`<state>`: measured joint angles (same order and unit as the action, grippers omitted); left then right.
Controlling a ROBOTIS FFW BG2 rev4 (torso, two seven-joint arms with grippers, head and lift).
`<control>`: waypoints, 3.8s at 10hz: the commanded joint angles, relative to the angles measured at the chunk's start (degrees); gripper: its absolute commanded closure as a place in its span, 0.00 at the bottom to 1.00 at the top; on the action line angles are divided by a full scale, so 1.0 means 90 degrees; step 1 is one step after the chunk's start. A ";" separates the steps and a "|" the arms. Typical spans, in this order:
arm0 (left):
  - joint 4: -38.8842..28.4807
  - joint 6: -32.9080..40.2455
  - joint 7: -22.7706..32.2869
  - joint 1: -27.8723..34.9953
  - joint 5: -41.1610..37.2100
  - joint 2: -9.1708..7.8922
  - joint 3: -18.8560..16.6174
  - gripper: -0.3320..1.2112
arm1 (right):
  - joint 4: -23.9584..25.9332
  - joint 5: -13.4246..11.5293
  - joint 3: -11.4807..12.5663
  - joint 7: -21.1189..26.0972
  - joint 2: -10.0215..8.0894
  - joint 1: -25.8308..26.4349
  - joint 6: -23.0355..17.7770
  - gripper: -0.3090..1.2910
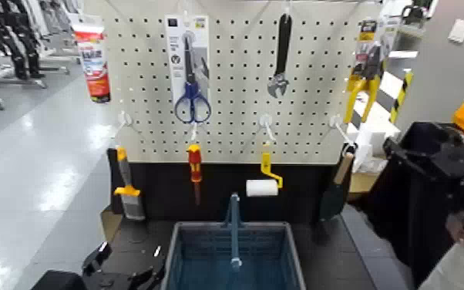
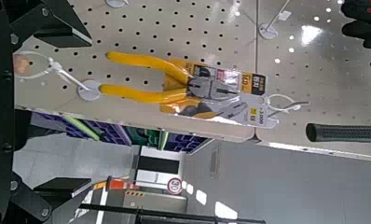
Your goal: Put the yellow pliers into the crate.
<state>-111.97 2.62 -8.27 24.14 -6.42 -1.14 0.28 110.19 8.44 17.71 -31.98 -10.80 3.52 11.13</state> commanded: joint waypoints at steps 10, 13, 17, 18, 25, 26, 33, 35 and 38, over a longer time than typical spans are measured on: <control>0.0049 -0.0008 -0.0214 -0.0172 0.0049 0.0137 -0.0012 0.29 | -0.1492 0.0507 -0.0610 -0.1633 -0.1192 0.2245 0.0580 0.35; 0.0059 -0.0027 -0.0253 -0.0201 0.0078 0.0186 -0.0012 0.29 | -0.1629 0.0585 -0.0815 -0.2111 -0.1329 0.2616 0.0941 0.35; 0.0068 -0.0027 -0.0302 -0.0250 0.0137 0.0195 -0.0012 0.29 | -0.1980 0.0605 -0.1128 -0.2609 -0.1485 0.3007 0.1107 0.35; 0.0068 -0.0018 -0.0311 -0.0260 0.0166 0.0205 0.0008 0.29 | -0.2000 0.0605 -0.1137 -0.2619 -0.1505 0.3056 0.1107 0.35; 0.0117 0.0012 -0.0429 -0.0319 0.0234 0.0303 -0.0031 0.29 | -0.2371 0.0624 -0.1382 -0.2766 -0.1514 0.3349 0.1009 0.36; 0.0127 0.0012 -0.0448 -0.0319 0.0244 0.0303 -0.0031 0.29 | -0.2371 0.0624 -0.1421 -0.2775 -0.1505 0.3368 0.1019 0.39; 0.0137 -0.0008 -0.0468 -0.0328 0.0254 0.0313 -0.0031 0.29 | -0.2195 0.0322 -0.1489 -0.2707 -0.1514 0.3505 0.1254 0.88; 0.0146 -0.0018 -0.0468 -0.0328 0.0254 0.0313 -0.0022 0.29 | -0.2156 0.0322 -0.1479 -0.2697 -0.1514 0.3515 0.1263 0.89; 0.0146 -0.0047 -0.0468 -0.0319 0.0264 0.0313 -0.0012 0.29 | -0.2048 0.0322 -0.1450 -0.2697 -0.1524 0.3564 0.1254 0.89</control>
<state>-110.65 2.23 -12.48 21.27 -4.12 0.00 0.11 91.46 11.33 4.58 -56.30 -24.49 35.47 22.44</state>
